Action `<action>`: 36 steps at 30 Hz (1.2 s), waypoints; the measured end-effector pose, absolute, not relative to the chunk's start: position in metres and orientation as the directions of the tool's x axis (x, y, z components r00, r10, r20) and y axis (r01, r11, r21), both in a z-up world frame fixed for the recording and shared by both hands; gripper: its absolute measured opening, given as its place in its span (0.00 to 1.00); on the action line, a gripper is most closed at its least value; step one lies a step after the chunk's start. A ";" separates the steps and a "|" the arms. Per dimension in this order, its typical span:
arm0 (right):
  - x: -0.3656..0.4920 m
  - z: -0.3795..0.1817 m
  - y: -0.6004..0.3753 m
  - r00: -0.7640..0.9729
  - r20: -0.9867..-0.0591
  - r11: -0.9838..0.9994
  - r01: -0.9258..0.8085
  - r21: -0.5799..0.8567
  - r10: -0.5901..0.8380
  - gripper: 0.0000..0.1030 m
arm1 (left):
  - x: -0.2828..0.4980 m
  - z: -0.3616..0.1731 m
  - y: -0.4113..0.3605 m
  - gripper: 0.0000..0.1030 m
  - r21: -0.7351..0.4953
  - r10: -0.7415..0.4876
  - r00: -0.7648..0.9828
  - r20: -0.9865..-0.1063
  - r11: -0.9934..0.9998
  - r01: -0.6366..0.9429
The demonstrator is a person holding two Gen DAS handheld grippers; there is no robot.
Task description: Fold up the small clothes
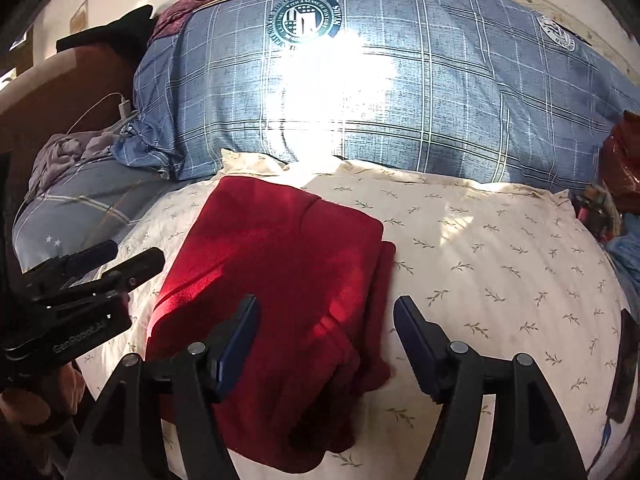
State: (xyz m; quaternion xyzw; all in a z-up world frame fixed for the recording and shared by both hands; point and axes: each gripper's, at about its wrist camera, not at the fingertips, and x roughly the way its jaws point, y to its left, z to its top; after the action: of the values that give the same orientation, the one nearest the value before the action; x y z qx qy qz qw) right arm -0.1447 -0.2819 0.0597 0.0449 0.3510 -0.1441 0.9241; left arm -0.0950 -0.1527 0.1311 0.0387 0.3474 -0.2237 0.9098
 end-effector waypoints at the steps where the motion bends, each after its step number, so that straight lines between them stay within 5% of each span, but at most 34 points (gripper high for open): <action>1: -0.145 0.061 -0.282 0.712 -0.660 0.952 0.306 -0.016 -0.240 0.71 | -0.097 0.133 -0.151 0.70 -0.085 -0.381 0.664 -0.643 0.898 0.432; 16: -0.153 0.066 -0.271 0.716 -0.635 0.937 0.348 -0.036 -0.290 0.81 | -0.117 0.147 -0.135 0.70 -0.073 -0.374 0.705 -0.602 0.905 0.419; 36: -0.150 0.060 -0.272 0.703 -0.644 0.931 0.363 -0.040 -0.302 0.84 | -0.115 0.143 -0.133 0.69 -0.056 -0.374 0.698 -0.610 0.899 0.433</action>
State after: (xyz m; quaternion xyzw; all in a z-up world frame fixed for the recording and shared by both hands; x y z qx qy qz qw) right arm -0.1504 -0.2719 0.0602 0.0447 0.3404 -0.1802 0.9218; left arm -0.1147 -0.1330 0.1431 0.0462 0.3205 -0.2194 0.9203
